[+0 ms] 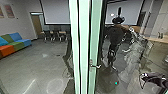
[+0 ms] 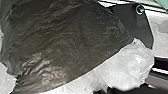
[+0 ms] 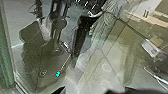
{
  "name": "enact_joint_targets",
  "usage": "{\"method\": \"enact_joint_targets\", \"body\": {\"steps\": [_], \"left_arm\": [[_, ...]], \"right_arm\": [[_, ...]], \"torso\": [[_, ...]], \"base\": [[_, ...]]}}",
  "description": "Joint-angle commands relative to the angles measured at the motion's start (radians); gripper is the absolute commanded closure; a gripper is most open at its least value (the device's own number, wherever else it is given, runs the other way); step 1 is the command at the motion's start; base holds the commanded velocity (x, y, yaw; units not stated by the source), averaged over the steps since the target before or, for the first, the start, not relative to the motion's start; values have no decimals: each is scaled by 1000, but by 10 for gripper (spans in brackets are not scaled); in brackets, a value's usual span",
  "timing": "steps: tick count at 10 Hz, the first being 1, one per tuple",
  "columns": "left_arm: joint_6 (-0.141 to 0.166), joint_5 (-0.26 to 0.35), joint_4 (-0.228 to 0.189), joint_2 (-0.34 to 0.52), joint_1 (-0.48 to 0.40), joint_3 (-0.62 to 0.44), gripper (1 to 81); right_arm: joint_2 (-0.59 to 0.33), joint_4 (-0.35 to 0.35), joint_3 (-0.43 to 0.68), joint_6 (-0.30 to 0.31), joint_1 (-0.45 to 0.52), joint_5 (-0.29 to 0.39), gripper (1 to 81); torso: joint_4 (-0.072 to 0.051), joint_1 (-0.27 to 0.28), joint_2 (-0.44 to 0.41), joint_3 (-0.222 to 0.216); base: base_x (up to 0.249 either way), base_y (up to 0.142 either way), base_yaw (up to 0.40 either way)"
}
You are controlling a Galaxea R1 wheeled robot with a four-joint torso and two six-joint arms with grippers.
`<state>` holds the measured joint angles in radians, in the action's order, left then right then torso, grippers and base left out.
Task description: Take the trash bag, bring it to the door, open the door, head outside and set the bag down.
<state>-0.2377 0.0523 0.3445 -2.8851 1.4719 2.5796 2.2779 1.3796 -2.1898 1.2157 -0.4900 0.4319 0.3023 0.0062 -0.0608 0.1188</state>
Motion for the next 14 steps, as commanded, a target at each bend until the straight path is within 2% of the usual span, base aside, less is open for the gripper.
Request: {"method": "enact_joint_targets", "body": {"steps": [1,4,6,7,8,9,12,13,14], "left_arm": [[-3,66,11,10,-46,-4,811],[-3,66,18,12,-48,-6,811],[-3,66,18,10,-49,-6,811],[-3,66,18,10,-49,-6,811],[-3,66,19,9,-49,-6,811],[-3,66,24,9,-49,-6,811],[-3,66,24,9,-49,-6,811],[-3,66,24,9,-51,-6,811],[-3,66,24,9,-52,-6,811]], "right_arm": [[-1,84,110,-35,323,111,10],[44,88,84,-51,400,136,10],[60,88,33,-96,429,136,10],[64,90,15,-113,440,136,10],[65,90,-2,-133,449,134,10],[61,92,-17,-137,458,134,10],[53,98,-50,-145,471,122,10],[54,101,-57,-147,472,120,10],[56,117,-62,-147,474,119,10]], "torso": [[0,0,0,0],[1,-1,0,0],[1,-2,0,0],[24,-2,0,0],[26,-2,0,0],[34,-2,0,0],[68,-2,0,0],[78,-2,0,-28],[64,-2,0,-39]], "base": [[0,0,0],[0,0,0],[0,0,0],[0,0,0],[0,0,0],[0,0,0],[0,0,0],[0,0,0],[0,0,0]]}}
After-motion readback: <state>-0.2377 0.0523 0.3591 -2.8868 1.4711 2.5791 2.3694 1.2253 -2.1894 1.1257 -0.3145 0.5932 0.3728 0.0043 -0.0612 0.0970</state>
